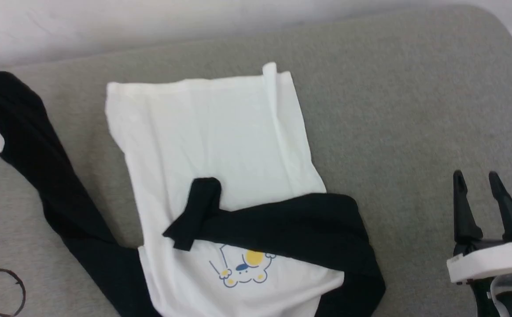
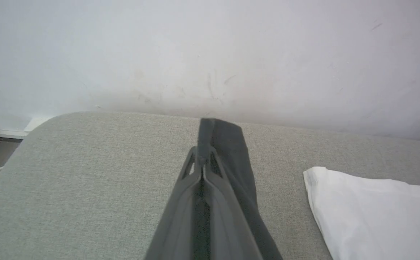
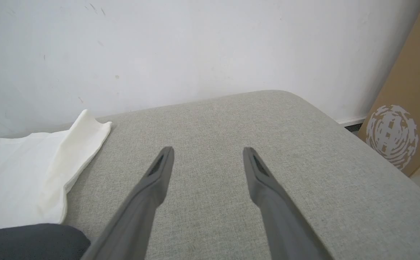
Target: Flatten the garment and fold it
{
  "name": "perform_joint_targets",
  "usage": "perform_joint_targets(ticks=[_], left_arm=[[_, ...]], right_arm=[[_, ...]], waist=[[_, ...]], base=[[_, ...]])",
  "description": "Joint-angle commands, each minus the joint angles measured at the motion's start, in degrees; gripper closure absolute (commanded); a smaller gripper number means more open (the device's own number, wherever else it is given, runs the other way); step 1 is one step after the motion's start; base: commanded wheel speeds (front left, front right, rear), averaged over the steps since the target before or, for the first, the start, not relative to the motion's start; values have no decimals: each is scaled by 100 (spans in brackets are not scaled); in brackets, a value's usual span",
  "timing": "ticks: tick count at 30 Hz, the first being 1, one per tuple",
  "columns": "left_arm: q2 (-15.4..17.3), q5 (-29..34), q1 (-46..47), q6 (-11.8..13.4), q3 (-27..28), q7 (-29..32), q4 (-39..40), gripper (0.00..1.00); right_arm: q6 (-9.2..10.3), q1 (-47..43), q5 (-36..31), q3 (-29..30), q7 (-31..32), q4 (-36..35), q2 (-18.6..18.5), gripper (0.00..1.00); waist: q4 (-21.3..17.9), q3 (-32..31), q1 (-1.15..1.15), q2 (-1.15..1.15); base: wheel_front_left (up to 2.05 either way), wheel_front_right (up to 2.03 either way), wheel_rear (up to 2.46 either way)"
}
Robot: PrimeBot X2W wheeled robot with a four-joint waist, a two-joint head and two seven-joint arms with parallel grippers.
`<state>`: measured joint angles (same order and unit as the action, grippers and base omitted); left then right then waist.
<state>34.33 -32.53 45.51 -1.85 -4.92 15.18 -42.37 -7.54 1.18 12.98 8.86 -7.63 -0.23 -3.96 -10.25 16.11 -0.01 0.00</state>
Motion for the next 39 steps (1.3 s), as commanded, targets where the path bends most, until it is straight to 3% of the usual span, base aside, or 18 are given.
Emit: perform_joint_targets(ticks=[1,10,17,24,27,32,39], left_arm=[[-40,-39,-237,79,81,-208,147,100],[-243,18,-1006,459,53,-447,1542,100],[-772,199,-1553,977,-354,-208,3296,100],[-1510,577,-1968,1441,-1262,163,4575,100],[-1777,687,-1974,1536,-1552,198,4688,100],[-2533,761,-1915,1617,-2191,113,4479,100],[-3055,835,-1846,1520,-3143,-75,3682,100]], right_arm=[[5,-114,-45,22,34,12,7,0],[5,-487,-70,74,181,-54,59,0],[5,-610,-64,-20,264,-118,85,0],[5,-652,-19,-76,277,-148,96,0],[5,-644,-3,-124,284,-149,98,0],[5,-567,42,-241,278,-126,99,0],[5,-454,114,-311,261,-50,40,0]], waist=[[442,-726,1,0],[717,-1344,1,0],[729,-1515,1,0],[636,-1466,1,0],[591,-1406,1,0],[452,-1225,1,0],[224,-974,1,0]], base=[[0,0,0],[0,0,0],[0,0,0],[0,0,0],[0,0,0],[0,0,0],[0,0,0]])
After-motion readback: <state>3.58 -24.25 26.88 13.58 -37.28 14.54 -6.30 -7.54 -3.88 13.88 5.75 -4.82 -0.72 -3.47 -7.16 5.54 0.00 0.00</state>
